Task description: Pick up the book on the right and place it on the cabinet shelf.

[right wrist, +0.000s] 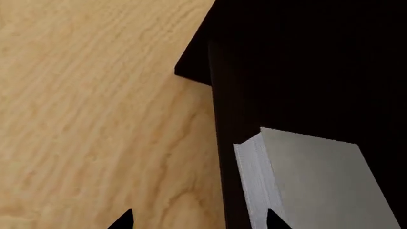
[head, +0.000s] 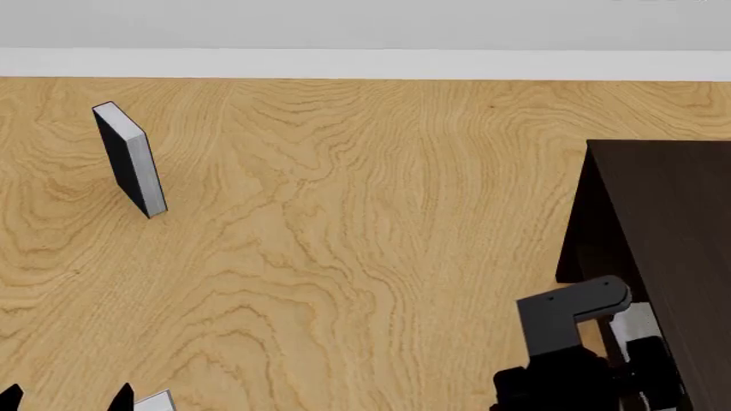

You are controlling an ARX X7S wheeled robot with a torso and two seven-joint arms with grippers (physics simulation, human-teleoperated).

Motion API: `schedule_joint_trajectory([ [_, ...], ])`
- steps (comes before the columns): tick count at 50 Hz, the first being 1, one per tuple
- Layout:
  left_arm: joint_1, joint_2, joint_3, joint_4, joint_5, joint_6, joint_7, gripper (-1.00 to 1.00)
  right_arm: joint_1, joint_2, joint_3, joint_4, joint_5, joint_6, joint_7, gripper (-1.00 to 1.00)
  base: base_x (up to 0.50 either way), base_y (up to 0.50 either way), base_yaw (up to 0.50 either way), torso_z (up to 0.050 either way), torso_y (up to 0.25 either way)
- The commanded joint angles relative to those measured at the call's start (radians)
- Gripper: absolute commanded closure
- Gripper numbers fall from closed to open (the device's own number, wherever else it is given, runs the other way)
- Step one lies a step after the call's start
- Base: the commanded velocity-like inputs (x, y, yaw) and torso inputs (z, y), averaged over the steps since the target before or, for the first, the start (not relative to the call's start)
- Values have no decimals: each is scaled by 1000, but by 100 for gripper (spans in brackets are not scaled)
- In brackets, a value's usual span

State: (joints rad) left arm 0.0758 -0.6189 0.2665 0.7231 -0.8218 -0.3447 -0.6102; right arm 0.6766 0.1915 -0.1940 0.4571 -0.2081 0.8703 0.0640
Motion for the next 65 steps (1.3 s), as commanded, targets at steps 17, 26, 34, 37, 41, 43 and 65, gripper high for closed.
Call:
schedule_joint_trajectory([
  [17, -5, 0, 5, -10, -2, 2, -1, -100, -71, -51, -33, -118, 16, -13, -35, -100, 0, 0, 0, 0, 0],
  [26, -5, -2, 6, -9, -2, 3, 0, -100, -92, -73, -102, -195, 10, 8, -64, -100, 0, 0, 0, 0, 0],
  [34, -2, -3, 6, -10, -1, 7, 0, -100, -84, -73, -173, -276, -6, 41, -100, -100, 0, 0, 0, 0, 0],
  [37, -1, -2, 8, -11, 0, 8, 2, -100, -81, -72, -190, -303, -9, 54, -109, -100, 0, 0, 0, 0, 0],
  [41, 0, -2, 9, -10, 2, 10, 0, -100, -76, -65, -221, -364, -24, 93, -124, -100, 0, 0, 0, 0, 0],
  [43, 0, -2, 9, -11, -3, 8, 0, -100, -68, -59, -234, -391, -32, 107, -128, -100, 0, 0, 0, 0, 0],
  [65, 8, -5, 11, 0, 4, 19, 0, -100, 22, 13, -300, -824, -126, 366, -195, -100, 0, 0, 0, 0, 0],
])
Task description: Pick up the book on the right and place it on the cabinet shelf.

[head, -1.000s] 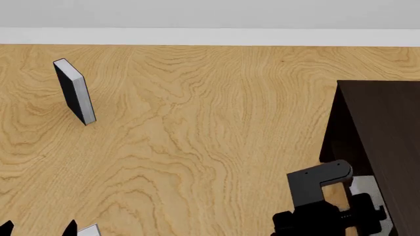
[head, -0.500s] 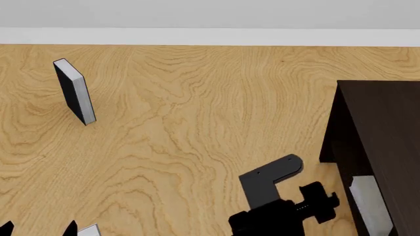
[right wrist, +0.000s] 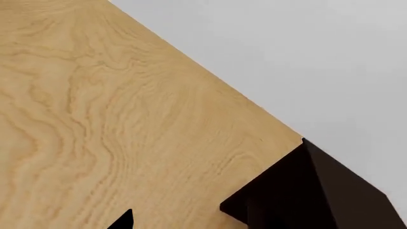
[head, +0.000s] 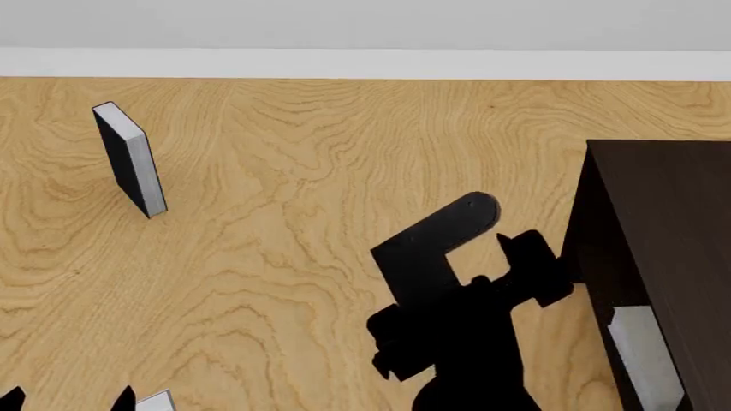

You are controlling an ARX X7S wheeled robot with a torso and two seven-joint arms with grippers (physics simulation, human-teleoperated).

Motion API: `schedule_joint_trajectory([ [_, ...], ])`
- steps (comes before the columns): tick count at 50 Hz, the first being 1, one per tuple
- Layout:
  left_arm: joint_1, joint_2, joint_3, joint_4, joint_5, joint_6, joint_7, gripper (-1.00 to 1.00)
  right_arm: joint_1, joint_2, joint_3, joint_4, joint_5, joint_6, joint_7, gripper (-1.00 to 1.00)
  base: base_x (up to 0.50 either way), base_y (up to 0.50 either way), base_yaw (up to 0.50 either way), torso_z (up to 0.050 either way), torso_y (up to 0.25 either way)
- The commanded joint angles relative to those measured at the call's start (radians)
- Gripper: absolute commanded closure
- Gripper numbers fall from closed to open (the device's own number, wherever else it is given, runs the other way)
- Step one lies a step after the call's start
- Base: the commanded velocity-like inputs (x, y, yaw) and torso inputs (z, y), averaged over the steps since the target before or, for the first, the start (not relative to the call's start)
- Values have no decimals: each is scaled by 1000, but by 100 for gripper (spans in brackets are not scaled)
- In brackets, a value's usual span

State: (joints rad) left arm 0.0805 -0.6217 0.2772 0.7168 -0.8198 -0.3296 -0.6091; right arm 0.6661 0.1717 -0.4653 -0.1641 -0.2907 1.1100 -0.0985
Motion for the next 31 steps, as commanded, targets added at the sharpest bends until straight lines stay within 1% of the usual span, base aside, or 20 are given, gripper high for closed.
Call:
schedule_joint_trajectory([
  [1, 4, -3, -1, 6, 1, 4, -2, -100, 33, 34, -25, -219, -45, 135, -36, -100, 0, 0, 0, 0, 0],
  [8, 11, -5, -3, 13, 1, 10, -4, -100, 33, 58, 1, -373, -63, 223, -61, -100, 0, 0, 0, 0, 0],
  [13, 15, -7, -3, 18, 3, 11, -7, -100, 23, 93, -7, -501, -87, 303, -83, -100, 0, 0, 0, 0, 0],
  [22, 13, -8, -1, 21, 5, 11, -10, -100, -13, 133, 7, -655, -111, 383, -110, -100, 0, 0, 0, 0, 0],
  [31, 15, -11, -4, 22, 6, 12, -14, -100, -90, 117, 162, -857, -128, 443, -188, -100, 0, 0, 0, 0, 0],
])
